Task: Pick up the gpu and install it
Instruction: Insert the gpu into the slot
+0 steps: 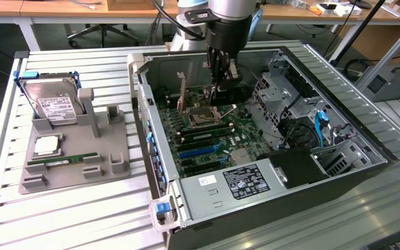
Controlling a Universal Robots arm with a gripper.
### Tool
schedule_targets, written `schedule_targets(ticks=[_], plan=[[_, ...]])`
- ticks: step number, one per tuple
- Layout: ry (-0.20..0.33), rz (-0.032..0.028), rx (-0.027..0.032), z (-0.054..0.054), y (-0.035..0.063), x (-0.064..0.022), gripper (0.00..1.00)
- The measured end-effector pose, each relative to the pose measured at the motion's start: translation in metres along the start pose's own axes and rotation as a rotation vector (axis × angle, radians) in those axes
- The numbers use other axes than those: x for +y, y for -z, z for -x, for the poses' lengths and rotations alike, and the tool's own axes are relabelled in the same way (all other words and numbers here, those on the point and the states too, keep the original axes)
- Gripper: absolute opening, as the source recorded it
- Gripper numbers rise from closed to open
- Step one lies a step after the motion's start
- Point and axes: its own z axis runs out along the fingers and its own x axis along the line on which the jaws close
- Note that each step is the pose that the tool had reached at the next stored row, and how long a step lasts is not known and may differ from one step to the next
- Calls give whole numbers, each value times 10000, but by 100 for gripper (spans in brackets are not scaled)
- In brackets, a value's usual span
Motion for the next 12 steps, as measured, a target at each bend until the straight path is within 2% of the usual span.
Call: schedule_targets(ticks=[8,9,12], plan=[[-1,-1,-6,-126,-32,13,27],[-6,2,-62,-141,-37,15,27],[-25,11,-290,-187,-52,22,27]])
